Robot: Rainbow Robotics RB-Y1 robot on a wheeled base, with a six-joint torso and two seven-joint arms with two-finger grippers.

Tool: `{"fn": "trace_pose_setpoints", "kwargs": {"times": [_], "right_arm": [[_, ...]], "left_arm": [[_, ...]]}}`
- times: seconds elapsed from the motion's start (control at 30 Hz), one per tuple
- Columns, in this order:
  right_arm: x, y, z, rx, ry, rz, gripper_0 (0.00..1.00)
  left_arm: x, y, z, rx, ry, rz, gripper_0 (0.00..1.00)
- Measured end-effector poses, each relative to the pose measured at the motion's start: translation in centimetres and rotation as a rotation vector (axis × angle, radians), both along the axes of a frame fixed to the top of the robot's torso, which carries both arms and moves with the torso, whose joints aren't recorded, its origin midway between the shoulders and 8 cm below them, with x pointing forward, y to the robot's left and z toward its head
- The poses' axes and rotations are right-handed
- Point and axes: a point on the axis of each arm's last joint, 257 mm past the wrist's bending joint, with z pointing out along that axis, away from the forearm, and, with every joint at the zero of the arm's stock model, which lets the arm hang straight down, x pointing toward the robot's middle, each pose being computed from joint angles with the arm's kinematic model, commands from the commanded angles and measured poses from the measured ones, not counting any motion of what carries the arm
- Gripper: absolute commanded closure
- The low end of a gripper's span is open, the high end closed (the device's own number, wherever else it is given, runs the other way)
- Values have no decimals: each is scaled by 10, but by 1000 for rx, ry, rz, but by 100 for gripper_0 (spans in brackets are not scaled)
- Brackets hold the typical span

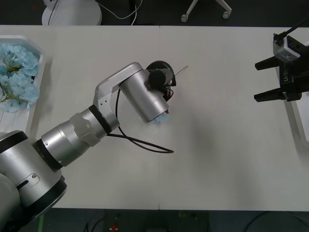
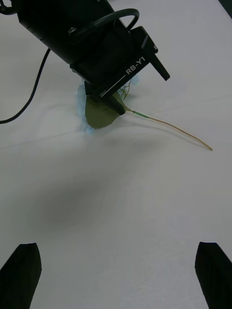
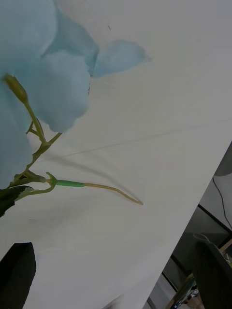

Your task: Put the red flowers into the right box and the blue flowers into the left box

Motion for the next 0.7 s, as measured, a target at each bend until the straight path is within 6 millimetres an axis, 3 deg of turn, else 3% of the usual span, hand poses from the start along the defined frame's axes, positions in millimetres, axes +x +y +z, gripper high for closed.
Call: {"fn": "trace_pose_setpoints", "kwargs": {"times": [0.3,0.57,0.6,0.63,0.67,0.7], "right_arm": [[0,0,0,0,0,0,8],[0,0,0,0,0,0,8],[0,0,0,0,0,0,8],[0,0,0,0,0,0,8],[0,0,0,0,0,0,8],[0,0,0,0,0,0,8]], "left_arm": [[-10,31,-24,117,89,64,7],[-33,52,-50,357,189,-41,7],[-34,53,-51,364,195,-44,11],[-34,54,-51,365,198,-42,24],[-34,54,-52,366,200,-41,52],[-35,54,-52,367,201,-41,61]]}}
